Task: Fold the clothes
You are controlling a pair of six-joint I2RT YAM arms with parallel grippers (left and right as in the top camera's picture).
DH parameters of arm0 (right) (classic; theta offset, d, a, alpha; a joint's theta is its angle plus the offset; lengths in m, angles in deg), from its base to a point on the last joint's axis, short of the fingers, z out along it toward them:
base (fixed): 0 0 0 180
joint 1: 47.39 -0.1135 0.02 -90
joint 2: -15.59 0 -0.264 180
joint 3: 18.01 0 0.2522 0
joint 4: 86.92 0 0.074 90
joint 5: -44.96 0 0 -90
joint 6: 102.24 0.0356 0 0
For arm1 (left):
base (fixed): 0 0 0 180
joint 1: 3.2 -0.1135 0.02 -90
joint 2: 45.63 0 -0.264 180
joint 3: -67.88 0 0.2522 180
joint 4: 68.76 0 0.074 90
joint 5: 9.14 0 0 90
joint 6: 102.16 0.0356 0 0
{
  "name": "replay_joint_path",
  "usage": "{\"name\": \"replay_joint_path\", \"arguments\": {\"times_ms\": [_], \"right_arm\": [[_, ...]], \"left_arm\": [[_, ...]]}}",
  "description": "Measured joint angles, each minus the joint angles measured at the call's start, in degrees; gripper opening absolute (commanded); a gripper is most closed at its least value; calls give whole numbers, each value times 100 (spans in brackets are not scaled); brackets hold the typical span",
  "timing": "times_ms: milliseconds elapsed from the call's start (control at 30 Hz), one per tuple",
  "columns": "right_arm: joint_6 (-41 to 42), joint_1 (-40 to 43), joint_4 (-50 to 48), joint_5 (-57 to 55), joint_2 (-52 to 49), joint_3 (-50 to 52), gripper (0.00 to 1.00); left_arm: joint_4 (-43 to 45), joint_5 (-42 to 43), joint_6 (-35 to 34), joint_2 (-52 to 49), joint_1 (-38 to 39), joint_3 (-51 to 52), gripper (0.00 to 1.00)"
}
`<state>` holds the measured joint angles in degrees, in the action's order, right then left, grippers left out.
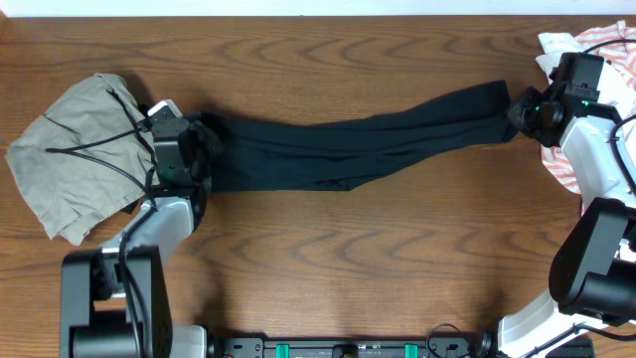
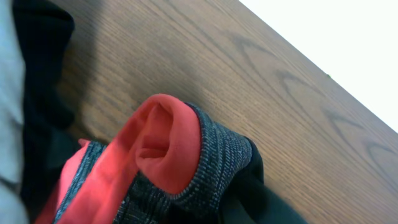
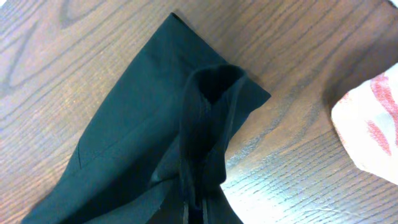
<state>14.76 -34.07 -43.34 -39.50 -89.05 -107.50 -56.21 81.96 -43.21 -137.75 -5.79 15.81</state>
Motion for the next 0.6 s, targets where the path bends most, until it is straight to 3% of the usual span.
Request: {"name": "replay_joint_path", "arguments": {"times_ms": [267, 467, 600], "right_arm": [[24, 0, 0, -4, 0, 0, 1], [26, 0, 11, -9, 0, 0, 1], [26, -2, 42, -24, 0, 0, 1]], "left_arm": [[214, -127, 0, -267, 0, 0, 8], [227, -199, 31, -269, 0, -7, 57], [227, -258, -9, -271, 0, -9, 62]]}}
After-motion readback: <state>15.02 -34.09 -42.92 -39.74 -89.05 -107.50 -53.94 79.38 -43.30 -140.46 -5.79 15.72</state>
